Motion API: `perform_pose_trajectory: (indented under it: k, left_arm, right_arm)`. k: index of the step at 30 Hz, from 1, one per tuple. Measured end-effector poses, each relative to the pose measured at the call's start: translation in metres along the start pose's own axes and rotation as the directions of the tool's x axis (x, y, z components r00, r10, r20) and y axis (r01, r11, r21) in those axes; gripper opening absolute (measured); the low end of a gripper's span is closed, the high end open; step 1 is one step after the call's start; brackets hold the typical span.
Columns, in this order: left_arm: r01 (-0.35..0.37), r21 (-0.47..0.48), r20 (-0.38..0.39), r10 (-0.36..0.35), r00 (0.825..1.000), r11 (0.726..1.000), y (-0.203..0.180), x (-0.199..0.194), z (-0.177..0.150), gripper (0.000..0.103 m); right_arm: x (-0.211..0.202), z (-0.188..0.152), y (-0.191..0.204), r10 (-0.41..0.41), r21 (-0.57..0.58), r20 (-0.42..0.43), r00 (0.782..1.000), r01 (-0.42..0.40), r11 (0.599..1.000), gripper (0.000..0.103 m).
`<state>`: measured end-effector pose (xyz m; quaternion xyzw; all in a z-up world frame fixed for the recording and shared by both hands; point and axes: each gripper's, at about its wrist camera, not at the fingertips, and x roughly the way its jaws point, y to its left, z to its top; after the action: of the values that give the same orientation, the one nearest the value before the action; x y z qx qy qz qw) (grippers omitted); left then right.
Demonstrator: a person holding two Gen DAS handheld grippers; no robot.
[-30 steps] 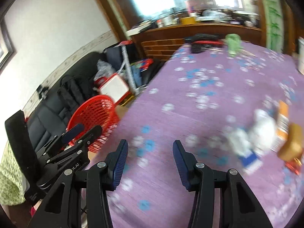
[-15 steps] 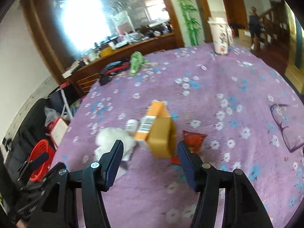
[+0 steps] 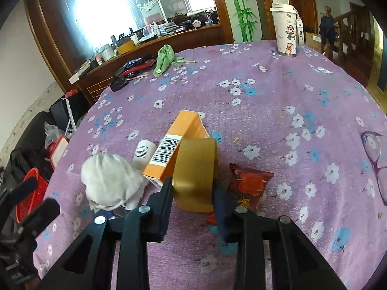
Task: Collect trash
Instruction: 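Grasp the white cloth with the left tool while the right tool grasps the gold tape roll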
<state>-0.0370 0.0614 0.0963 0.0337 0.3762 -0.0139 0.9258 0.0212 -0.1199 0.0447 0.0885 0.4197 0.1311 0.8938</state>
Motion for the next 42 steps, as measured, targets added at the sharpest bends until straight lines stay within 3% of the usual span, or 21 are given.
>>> perform_pose_trajectory:
  k: [8, 13, 16, 18, 20, 24, 33, 42]
  left_arm:
    - [0.004, 0.046, -0.036, -0.003, 0.999, 0.999, -0.031, 0.032, 0.012, 0.084]
    - [-0.016, 0.066, -0.054, 0.02, 0.998, 0.998, -0.042, 0.054, 0.015, 0.083]
    - [-0.012, 0.062, -0.067, 0.016, 0.998, 0.998, -0.044, 0.064, 0.014, 0.067]
    - [0.004, 0.054, -0.082, 0.0, 0.997, 0.999, -0.044, 0.069, 0.013, 0.047]
    - [0.002, 0.049, -0.083, 0.002, 0.997, 0.999, -0.043, 0.071, 0.011, 0.046]
    - [0.027, 0.018, -0.059, -0.026, 0.998, 0.999, -0.037, 0.064, 0.008, 0.04]
    - [0.056, -0.047, 0.03, -0.054, 0.998, 0.997, -0.012, 0.019, -0.001, 0.04]
    - [0.043, -0.08, 0.066, -0.038, 0.997, 0.996, 0.02, -0.011, -0.023, 0.04]
  right_arm:
    - [-0.026, -0.006, -0.023, 0.052, 0.081, 0.162, 0.985, -0.066, 0.995, 0.032]
    - [-0.028, -0.004, -0.032, 0.054, 0.124, 0.166, 0.985, -0.075, 0.989, 0.032]
    - [-0.028, -0.004, -0.03, 0.065, 0.121, 0.161, 0.985, -0.085, 0.989, 0.032]
    - [-0.029, -0.005, -0.028, 0.066, 0.111, 0.161, 0.985, -0.085, 0.99, 0.032]
    - [-0.029, -0.005, -0.028, 0.069, 0.105, 0.164, 0.984, -0.087, 0.991, 0.032]
    - [-0.03, -0.006, -0.024, 0.07, 0.086, 0.171, 0.983, -0.086, 0.993, 0.032]
    - [-0.051, -0.007, -0.011, 0.087, 0.033, 0.265, 0.96, -0.099, 0.995, 0.032]
    - [-0.076, -0.022, 0.026, 0.182, -0.054, 0.212, 0.96, -0.174, 0.983, 0.032]
